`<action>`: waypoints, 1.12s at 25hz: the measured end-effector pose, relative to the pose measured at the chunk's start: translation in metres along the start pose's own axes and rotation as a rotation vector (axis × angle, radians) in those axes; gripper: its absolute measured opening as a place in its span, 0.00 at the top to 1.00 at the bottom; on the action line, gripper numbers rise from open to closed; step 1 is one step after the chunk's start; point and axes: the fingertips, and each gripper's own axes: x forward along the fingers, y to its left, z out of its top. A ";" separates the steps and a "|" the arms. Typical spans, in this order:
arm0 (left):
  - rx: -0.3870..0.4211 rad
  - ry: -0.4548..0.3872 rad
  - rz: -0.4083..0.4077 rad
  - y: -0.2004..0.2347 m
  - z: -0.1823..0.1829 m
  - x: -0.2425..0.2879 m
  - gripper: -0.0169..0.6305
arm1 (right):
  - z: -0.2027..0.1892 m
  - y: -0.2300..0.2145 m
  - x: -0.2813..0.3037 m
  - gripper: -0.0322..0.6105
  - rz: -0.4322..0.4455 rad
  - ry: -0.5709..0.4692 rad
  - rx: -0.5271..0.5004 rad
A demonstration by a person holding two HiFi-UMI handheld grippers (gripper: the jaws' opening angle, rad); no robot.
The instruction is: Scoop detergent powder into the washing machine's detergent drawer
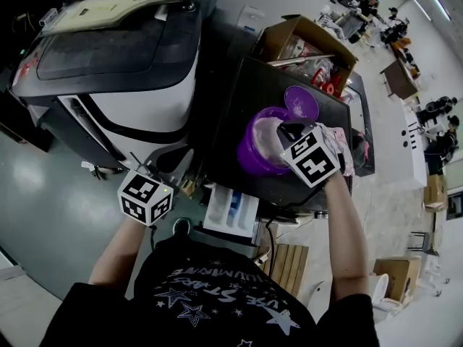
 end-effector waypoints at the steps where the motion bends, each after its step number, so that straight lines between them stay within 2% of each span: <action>1: 0.001 -0.001 -0.001 -0.001 0.001 0.000 0.97 | -0.001 0.001 0.000 0.89 0.008 0.011 0.009; 13: 0.007 -0.004 0.015 -0.008 0.000 -0.005 0.97 | -0.008 0.018 0.007 0.90 0.230 0.028 0.182; 25: 0.014 -0.005 0.028 -0.018 -0.003 -0.015 0.97 | -0.004 0.025 0.004 0.90 0.373 0.027 0.333; 28: 0.019 -0.007 0.029 -0.020 -0.001 -0.017 0.97 | -0.004 0.023 0.003 0.90 0.431 0.030 0.382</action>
